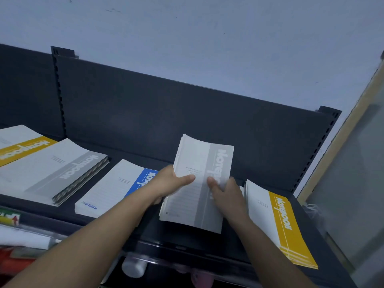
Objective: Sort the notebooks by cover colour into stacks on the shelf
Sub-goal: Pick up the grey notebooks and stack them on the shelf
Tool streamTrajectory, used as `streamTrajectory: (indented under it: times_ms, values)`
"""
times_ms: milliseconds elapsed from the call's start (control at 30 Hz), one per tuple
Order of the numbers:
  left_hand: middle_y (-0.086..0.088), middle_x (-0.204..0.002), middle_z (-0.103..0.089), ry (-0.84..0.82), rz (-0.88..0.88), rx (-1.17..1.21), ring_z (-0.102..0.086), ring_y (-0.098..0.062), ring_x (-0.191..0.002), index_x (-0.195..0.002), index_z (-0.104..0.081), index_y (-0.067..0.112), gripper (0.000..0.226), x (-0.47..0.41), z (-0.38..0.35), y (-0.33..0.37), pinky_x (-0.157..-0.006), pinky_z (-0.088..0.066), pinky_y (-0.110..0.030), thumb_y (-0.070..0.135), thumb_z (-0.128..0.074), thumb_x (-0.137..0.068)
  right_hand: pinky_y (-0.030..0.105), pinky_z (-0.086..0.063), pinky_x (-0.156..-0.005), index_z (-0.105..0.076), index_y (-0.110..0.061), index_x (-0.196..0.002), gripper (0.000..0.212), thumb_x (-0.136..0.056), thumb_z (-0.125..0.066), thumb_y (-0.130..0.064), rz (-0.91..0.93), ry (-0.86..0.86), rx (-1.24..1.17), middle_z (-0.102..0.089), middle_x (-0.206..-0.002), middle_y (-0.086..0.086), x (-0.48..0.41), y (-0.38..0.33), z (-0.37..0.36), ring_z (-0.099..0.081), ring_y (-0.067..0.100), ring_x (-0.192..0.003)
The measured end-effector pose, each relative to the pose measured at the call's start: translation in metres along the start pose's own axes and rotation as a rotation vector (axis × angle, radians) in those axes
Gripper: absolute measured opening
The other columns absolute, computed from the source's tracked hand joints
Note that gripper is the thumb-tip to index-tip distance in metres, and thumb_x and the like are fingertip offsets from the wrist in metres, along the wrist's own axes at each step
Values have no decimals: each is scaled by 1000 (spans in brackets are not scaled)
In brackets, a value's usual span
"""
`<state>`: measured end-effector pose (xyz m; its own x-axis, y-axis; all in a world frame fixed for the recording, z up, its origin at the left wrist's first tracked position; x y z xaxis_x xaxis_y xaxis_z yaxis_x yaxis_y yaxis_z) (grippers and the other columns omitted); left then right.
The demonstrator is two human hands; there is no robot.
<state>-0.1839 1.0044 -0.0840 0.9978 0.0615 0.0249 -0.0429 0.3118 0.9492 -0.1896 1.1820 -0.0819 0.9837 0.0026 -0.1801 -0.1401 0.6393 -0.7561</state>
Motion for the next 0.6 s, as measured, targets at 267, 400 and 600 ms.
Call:
streamTrajectory:
  times_ms: [267,400,600]
  values:
    - [-6,-128,-58,1,237,-312,-58,-24,-111,-133,-47,12,50,3,-4,-18,-86,-47,-31,38,-58,-92,34,-52,-79,-65,-8,-104,53,-89,-51,-57,-162,-178,111,-68,-100,6,-16,29,-27,-64,24,-90]
    - [-7,-135,-51,-33,238,-419,-53,-25,-119,-141,-36,12,54,4,-8,-18,-83,-43,-30,32,-55,-94,36,-52,-84,-67,-8,-106,56,-90,-49,-59,-179,-208,147,-69,-104,8,-16,37,-31,-65,25,-94]
    - [-9,-132,-52,1,201,-581,-51,-26,-118,-137,-36,7,54,6,-11,-18,-82,-44,-29,33,-55,-94,31,-50,-76,-66,-7,-109,58,-91,-46,-59,-157,-236,208,-68,-104,8,-15,38,-33,-64,23,-90]
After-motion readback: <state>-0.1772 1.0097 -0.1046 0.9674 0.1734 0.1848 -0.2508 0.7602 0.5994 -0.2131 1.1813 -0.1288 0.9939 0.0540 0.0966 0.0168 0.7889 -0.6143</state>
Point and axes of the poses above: each hand's wrist, its own x-axis away from the middle knuckle, its own z-axis out of the back of the hand, y = z × x, the point moved 3 cm from there along -x, towards the middle knuckle
